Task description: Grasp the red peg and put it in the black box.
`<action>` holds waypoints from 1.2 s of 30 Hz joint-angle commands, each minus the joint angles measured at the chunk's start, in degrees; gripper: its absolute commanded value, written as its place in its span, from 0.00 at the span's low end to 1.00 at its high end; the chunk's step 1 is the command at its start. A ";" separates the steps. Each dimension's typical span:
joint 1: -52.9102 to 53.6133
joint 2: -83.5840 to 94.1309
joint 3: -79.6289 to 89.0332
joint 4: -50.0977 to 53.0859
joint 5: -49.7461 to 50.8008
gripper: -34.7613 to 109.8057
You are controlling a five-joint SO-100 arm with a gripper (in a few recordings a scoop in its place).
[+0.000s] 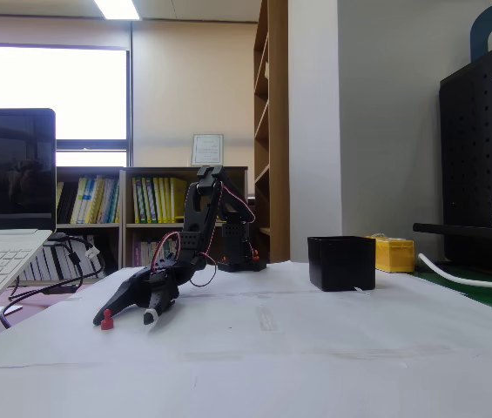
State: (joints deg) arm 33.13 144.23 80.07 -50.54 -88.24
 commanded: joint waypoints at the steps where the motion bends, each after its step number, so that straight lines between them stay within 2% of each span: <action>1: -0.44 0.44 2.02 -0.09 0.09 0.50; 15: -1.49 1.49 3.34 -0.09 0.44 0.50; 36: -2.02 -0.79 3.08 5.10 -0.53 0.50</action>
State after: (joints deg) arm 31.64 145.99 83.94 -47.55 -87.80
